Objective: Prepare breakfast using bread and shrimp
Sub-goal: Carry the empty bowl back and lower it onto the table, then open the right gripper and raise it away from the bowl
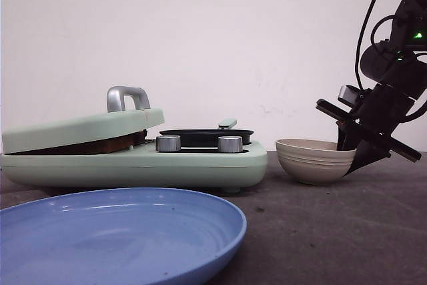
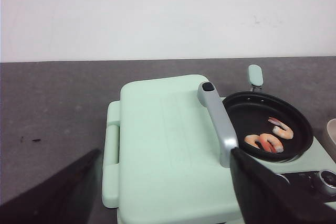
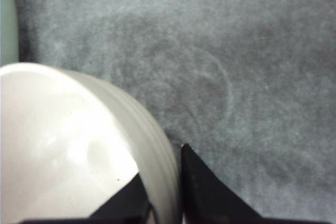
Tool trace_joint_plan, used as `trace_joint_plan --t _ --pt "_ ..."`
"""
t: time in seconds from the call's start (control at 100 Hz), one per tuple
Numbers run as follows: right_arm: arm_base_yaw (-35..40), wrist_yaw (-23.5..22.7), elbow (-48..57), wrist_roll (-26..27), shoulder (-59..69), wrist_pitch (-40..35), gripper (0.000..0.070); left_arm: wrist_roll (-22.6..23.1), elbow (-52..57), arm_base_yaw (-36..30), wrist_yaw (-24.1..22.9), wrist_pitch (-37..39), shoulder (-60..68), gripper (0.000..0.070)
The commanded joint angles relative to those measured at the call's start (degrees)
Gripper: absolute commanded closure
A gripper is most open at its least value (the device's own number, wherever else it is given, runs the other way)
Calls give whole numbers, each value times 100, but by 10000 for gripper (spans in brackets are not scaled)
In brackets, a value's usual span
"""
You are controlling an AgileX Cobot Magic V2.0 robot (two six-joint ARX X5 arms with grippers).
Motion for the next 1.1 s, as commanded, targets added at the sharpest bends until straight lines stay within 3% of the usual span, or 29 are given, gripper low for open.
trace_joint_plan --t 0.0,0.05,0.08,0.17,0.22,0.54,0.92,0.98,1.09 --pt "-11 -4 111 -4 118 -2 694 22 31 7 11 57 44 277" --pt "-11 -2 111 -24 118 -9 682 28 31 7 11 57 50 277" --pt "-11 -7 111 -35 118 0 636 28 31 7 11 59 59 277" --pt "-9 -101 116 -48 114 42 322 28 31 7 11 55 79 277" --pt "-20 -136 129 -48 101 37 250 28 31 7 11 55 81 277" --pt "-192 -105 304 -225 -490 -188 250 26 31 7 11 57 81 277" --pt "-83 0 304 -341 -2728 -608 256 0 31 7 13 50 81 277" --pt "-11 9 304 -466 -3101 -629 305 0 31 7 13 44 81 277" --pt "72 9 304 -706 -3720 -713 484 -24 31 7 33 48 81 282"
